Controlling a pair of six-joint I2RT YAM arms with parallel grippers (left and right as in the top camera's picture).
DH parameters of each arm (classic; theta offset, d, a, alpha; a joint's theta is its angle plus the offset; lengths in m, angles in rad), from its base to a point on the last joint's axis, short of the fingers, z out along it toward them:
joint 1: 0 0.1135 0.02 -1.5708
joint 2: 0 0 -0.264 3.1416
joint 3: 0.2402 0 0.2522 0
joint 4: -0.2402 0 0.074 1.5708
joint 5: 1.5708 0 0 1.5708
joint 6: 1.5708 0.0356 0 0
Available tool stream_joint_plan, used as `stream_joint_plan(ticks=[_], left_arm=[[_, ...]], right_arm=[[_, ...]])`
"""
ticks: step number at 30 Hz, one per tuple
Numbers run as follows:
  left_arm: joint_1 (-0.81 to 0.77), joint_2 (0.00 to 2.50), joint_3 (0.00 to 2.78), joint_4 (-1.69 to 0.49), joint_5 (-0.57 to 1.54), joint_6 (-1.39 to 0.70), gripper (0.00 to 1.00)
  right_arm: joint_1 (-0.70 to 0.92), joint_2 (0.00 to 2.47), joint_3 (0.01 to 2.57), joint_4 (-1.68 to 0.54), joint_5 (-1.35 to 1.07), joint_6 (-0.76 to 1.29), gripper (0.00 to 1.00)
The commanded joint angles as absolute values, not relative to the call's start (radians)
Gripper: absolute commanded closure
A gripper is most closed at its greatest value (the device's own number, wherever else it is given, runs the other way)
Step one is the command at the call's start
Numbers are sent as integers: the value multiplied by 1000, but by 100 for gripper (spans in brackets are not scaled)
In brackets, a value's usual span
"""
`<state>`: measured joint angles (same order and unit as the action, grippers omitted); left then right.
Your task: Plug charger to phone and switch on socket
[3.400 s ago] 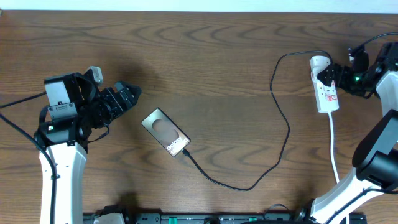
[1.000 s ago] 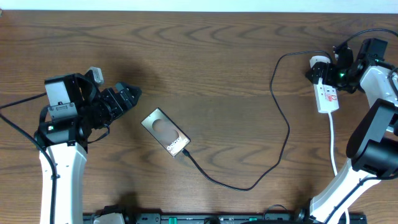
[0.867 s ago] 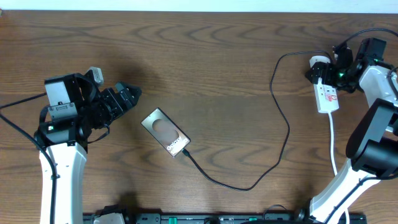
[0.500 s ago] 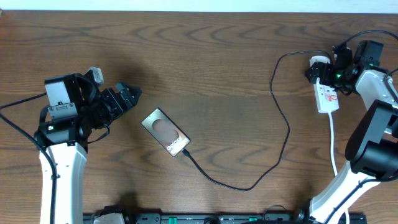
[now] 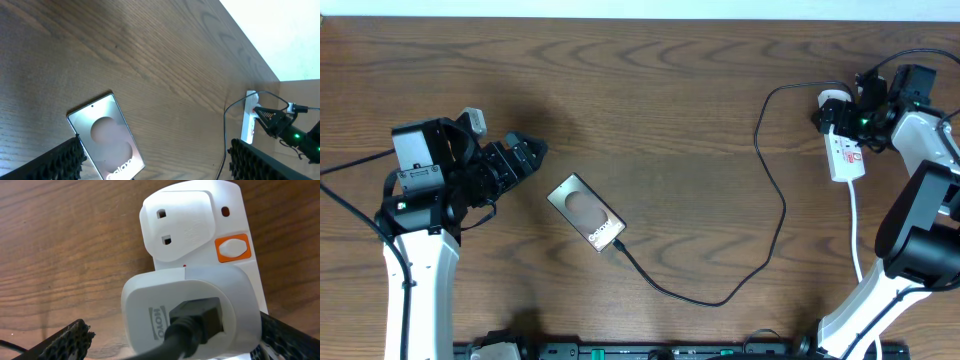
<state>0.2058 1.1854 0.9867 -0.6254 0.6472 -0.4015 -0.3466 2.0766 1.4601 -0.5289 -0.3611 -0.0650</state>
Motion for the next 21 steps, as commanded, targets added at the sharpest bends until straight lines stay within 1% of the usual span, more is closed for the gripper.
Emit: stream_joint_plan(ticks=[1,2,4,21], left_arm=[[207,1182,999,-628,635,-385,10],[207,1182,999,-628,635,-385,9],[207,1182,999,-628,635,-385,10],[207,1182,999,-628,634,-385,10]], right_arm=[[-318,2132,1439,-611,-499,-15,6],[-320,2132,1446,-618,-499,-15,7],[-323,2132,1463,-632,-498,-15,7],[-323,2132,1479,-648,-500,-12,7]])
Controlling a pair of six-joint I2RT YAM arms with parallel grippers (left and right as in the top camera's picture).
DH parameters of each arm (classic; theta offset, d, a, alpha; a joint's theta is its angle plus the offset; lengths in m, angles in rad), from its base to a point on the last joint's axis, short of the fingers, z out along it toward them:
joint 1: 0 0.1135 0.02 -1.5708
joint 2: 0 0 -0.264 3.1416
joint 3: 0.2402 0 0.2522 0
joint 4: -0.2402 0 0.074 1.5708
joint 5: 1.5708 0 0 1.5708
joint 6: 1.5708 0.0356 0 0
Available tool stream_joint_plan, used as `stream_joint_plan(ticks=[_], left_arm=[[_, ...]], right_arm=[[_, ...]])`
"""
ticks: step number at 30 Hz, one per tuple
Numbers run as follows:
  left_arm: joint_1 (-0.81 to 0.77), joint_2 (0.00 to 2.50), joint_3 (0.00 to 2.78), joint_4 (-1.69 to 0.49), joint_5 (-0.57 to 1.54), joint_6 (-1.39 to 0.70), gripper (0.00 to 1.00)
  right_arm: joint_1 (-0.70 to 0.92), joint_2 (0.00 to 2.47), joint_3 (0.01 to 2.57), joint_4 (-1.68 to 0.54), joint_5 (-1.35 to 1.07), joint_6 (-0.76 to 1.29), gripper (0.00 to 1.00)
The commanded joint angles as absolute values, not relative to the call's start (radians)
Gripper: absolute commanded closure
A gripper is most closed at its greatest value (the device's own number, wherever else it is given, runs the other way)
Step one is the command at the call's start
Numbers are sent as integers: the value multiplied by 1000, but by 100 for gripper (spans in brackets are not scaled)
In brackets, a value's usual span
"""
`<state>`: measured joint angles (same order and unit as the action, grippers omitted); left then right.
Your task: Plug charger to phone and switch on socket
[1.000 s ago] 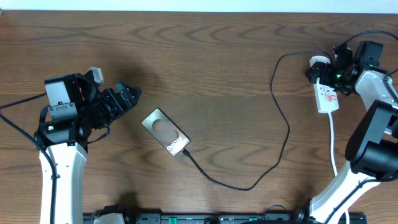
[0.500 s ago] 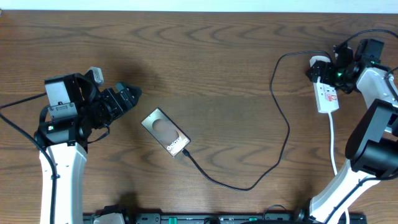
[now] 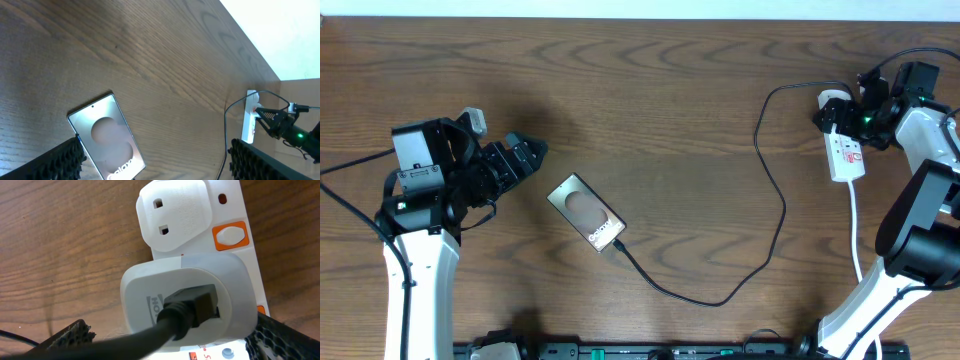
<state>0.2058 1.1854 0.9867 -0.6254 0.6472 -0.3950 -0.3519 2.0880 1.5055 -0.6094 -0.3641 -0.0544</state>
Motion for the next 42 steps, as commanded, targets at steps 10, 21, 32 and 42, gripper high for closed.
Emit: stream_joint_plan(ticks=[10,21,32,42], left_arm=[[207,1182,999,-628,634,-385,10],[207,1182,999,-628,635,-385,10],[207,1182,999,-628,635,-385,9],[207,1182,999,-628,635,-385,9]], right_arm=[[-319,2132,1479,-656,-521,7,7],[-325,2126,1485,-661,-519,7,8],[-335,1894,1605,-835,-344,21,5],[-334,1548,1608,-849,-273,103,1]])
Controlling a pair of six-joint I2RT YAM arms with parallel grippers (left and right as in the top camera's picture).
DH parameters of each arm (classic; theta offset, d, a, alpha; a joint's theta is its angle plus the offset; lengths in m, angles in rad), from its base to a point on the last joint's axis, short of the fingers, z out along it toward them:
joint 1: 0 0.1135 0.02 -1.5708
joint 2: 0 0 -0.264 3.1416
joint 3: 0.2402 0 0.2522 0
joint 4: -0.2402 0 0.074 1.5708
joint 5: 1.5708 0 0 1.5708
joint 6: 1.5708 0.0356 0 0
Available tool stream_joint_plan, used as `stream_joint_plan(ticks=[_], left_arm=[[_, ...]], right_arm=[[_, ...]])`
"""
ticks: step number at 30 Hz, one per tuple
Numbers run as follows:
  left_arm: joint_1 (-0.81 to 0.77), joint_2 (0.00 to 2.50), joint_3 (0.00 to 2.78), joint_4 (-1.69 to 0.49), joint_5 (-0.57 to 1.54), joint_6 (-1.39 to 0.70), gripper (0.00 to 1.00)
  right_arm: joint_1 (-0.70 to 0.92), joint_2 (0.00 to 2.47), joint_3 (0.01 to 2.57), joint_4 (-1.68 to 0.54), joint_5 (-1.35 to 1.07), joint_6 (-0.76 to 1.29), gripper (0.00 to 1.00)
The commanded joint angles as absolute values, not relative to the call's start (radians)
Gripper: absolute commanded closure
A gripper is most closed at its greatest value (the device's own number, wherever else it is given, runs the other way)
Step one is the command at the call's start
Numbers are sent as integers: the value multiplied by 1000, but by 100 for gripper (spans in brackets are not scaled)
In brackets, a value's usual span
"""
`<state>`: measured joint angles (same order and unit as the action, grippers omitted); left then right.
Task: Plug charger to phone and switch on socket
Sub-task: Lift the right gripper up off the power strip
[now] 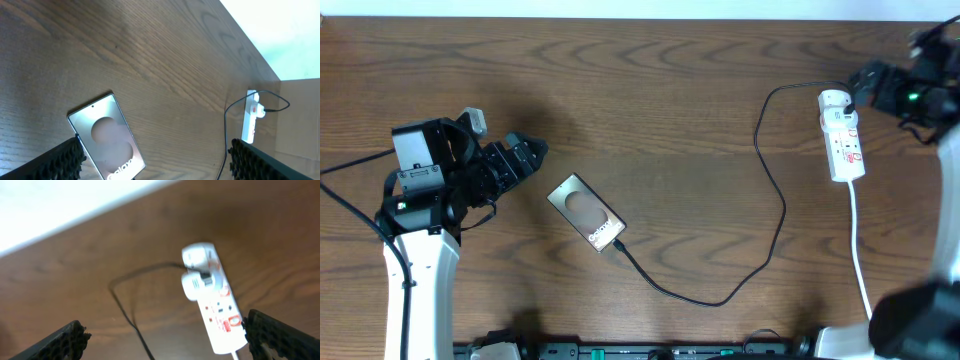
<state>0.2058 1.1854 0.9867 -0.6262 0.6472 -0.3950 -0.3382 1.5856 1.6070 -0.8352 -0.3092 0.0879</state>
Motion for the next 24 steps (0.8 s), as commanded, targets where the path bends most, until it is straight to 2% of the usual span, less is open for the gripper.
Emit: stream_joint_plan(ticks=[1,24], left_arm=[[207,1182,999,-628,635,-385,9],[206,1182,999,-628,635,-386,9]], right_arm=[[-334,1530,1608,-863,-270,104,1],[-333,1505,1608,-877,-268,104,1]])
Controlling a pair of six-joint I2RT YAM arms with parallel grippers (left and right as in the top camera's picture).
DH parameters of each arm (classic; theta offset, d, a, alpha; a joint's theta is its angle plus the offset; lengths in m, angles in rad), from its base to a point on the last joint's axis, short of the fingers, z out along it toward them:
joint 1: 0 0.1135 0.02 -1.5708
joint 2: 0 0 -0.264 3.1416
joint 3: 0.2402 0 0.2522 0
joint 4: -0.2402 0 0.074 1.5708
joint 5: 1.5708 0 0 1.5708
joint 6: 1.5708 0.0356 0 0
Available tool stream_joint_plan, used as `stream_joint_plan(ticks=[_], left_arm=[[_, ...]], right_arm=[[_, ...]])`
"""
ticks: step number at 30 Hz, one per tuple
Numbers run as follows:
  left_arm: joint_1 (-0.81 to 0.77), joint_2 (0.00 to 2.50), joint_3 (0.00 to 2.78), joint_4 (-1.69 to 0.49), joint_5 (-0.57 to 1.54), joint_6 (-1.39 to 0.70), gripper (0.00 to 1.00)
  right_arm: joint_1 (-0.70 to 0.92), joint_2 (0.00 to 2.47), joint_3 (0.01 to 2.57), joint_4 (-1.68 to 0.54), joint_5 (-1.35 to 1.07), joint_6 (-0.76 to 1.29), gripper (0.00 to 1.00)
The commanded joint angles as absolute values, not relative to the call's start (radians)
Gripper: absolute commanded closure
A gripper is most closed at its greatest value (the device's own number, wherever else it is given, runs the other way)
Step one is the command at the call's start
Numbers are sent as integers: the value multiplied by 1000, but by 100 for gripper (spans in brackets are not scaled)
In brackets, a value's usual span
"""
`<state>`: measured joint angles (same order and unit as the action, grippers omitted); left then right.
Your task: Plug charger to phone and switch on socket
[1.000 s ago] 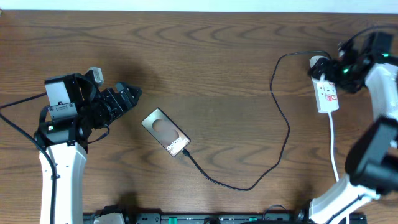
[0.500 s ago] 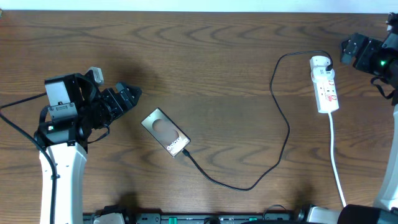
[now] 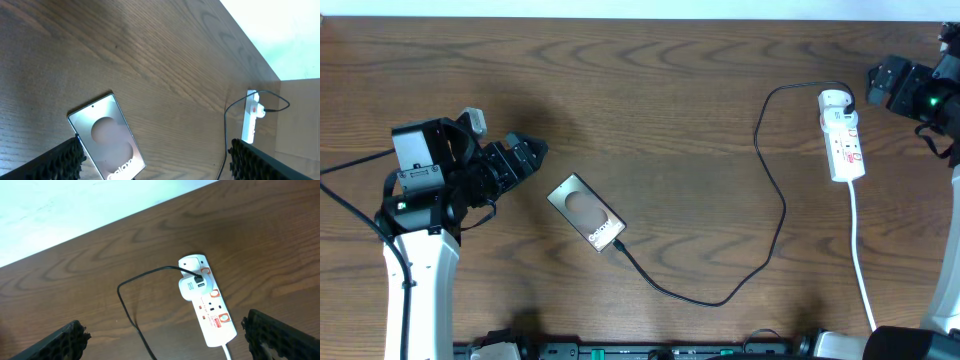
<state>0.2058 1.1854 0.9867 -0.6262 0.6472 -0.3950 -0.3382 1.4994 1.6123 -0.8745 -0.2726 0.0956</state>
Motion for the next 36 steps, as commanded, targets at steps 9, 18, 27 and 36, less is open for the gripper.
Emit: stream_joint_plan(ticks=[9,18,27,36], left_arm=[[205,1137,997,-669,635,-385,10],[85,900,875,-733,263,-386,9],[-239,496,511,-276,-218,-385,10],[-186,189,82,311,-96,-210,10]], right_arm=[[-333,1505,1608,-877,-268,104,1],[-333,1505,1608,-877,-268,104,1],[-333,1505,1608,-877,-268,104,1],[-333,1505,1608,-877,-268,104,1]])
